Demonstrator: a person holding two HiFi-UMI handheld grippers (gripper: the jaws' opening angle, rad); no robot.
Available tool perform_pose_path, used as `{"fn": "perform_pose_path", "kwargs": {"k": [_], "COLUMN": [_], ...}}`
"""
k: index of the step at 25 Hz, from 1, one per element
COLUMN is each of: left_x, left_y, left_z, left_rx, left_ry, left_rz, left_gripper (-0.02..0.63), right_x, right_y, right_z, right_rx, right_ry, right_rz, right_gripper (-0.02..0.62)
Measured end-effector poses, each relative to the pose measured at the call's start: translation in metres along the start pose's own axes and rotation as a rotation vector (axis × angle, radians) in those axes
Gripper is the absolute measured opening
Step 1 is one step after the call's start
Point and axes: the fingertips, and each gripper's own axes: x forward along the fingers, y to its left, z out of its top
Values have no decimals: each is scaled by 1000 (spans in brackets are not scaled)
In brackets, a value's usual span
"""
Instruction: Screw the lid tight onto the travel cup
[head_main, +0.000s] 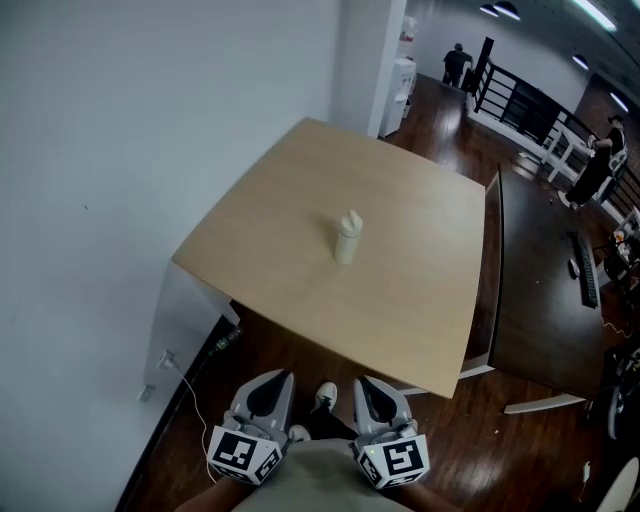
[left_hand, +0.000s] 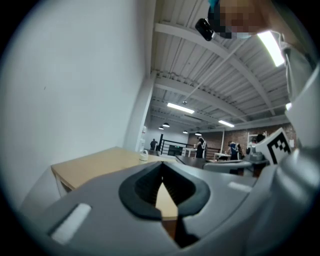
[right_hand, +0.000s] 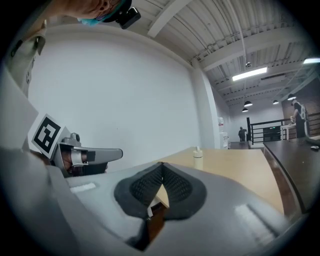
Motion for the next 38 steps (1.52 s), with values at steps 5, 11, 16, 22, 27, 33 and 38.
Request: {"fn": "perform_pose_path", "kwargs": {"k": [5, 11, 16, 22, 27, 33, 38], "left_x": [25, 72, 116, 158, 193, 247, 284], "left_y": [31, 70, 88, 107, 129, 161, 177], "left_z": [4, 20, 28, 20, -1, -30, -46], "left_rx": [-5, 17, 49, 61, 71, 73, 121], "left_ry": [7, 17, 37, 84, 143, 244, 324], "left_rz": [18, 23, 16, 5, -24, -116, -234], "left_gripper": [2, 2, 2, 2, 2, 2, 2], "right_x": [43, 100, 137, 170, 197, 237, 278], "right_y": [-6, -29, -66, -101, -118, -134, -145], "right_z": [-4, -1, -4, -19, -37, -66, -101], "right_rx": [8, 28, 47, 47, 52, 63, 81], "right_ry": [3, 12, 16, 44, 78, 134, 201], "right_rz": [22, 23, -20, -66, -76, -119, -171], "right_gripper": [-2, -2, -2, -2, 0, 159, 279]}}
